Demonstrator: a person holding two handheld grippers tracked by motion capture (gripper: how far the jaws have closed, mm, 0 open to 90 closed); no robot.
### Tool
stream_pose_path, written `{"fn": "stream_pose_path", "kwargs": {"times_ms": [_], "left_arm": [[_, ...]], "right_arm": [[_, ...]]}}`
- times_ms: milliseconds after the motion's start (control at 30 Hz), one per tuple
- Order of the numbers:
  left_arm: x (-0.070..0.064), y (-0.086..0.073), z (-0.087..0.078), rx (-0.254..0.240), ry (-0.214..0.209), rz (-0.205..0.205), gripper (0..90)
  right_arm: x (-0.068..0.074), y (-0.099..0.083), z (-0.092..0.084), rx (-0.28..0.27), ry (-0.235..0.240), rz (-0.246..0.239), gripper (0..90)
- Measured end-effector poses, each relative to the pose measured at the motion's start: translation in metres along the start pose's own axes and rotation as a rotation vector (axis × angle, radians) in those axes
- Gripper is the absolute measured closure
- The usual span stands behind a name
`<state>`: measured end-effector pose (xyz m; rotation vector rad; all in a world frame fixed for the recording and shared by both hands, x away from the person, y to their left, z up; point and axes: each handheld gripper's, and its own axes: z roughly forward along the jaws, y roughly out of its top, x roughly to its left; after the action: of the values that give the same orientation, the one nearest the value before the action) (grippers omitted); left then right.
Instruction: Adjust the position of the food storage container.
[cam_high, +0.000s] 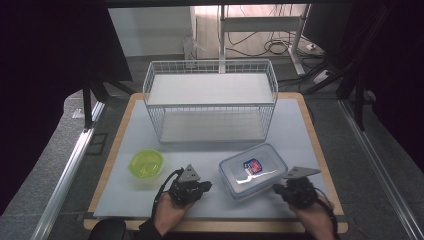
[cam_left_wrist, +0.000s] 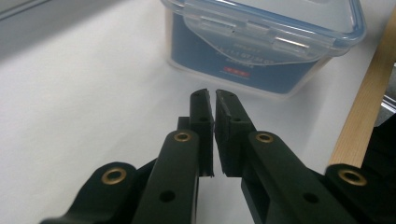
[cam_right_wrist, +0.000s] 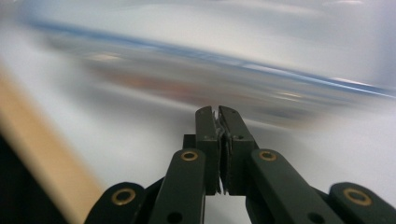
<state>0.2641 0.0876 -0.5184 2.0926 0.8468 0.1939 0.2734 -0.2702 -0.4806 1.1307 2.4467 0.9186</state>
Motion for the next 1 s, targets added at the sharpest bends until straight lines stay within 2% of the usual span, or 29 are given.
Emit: {"fn": "stream_pose_path", "kwargs": {"times_ms": [33,100,167,200,300,333,400,433,500,600,667,733,800,867,933,967,1000], "left_arm": [[-0.001,0.001,0.001,0.001,-0.004,0.001,86.2],[-0.002,0.002,0.003,0.002,-0.006,0.008,86.2],[-0.004,0.002,0.006,0.002,-0.016,0.007,86.1],[-0.004,0.002,0.006,0.002,-0.016,0.007,86.2],[-0.005,0.003,0.009,0.010,-0.022,0.005,86.2],[-0.005,0.002,0.010,0.011,-0.022,0.006,86.2],[-0.006,0.002,0.011,0.016,-0.022,0.008,86.2],[-0.005,0.002,0.011,0.020,-0.018,0.004,86.1],[-0.004,0.001,0.011,0.023,-0.016,-0.001,85.9],[-0.002,-0.002,0.009,0.033,-0.009,-0.007,85.7],[0.001,-0.005,0.007,0.055,0.018,-0.008,85.6],[0.008,-0.008,0.002,0.065,0.038,-0.038,85.9],[0.011,-0.010,0.000,0.071,0.053,-0.043,85.8],[0.015,-0.011,-0.003,0.082,0.080,-0.055,86.0],[0.021,-0.011,-0.005,0.089,0.096,-0.069,86.2],[0.023,-0.012,-0.006,0.093,0.108,-0.071,86.4],[0.025,-0.012,-0.007,0.097,0.121,-0.073,86.4]], "right_arm": [[-0.009,0.000,-0.004,-0.016,-0.027,0.031,87.4],[-0.026,0.002,-0.006,-0.030,-0.096,0.055,88.1],[-0.045,0.004,-0.002,-0.043,-0.135,0.082,88.2],[-0.045,0.004,-0.002,-0.043,-0.135,0.082,88.2],[-0.058,0.012,0.009,-0.054,-0.114,0.092,88.7],[-0.058,0.015,0.012,-0.054,-0.092,0.089,90.0],[-0.056,0.020,0.017,-0.038,-0.105,0.076,90.0],[-0.053,0.021,0.019,-0.030,-0.083,0.080,90.0],[-0.051,0.020,0.019,-0.029,-0.073,0.080,90.0],[-0.038,0.020,0.019,-0.016,-0.044,0.068,90.0],[-0.028,0.021,0.021,-0.011,-0.025,0.048,90.0],[-0.015,0.023,0.024,0.005,-0.007,0.016,90.0],[-0.012,0.023,0.025,0.008,0.000,0.018,90.0],[-0.004,0.022,0.031,0.027,0.036,0.007,90.0],[0.004,0.023,0.033,0.028,0.034,-0.006,90.0],[0.010,0.025,0.033,0.016,0.047,-0.018,90.0],[0.010,0.025,0.033,0.016,0.047,-0.018,90.0]]}}
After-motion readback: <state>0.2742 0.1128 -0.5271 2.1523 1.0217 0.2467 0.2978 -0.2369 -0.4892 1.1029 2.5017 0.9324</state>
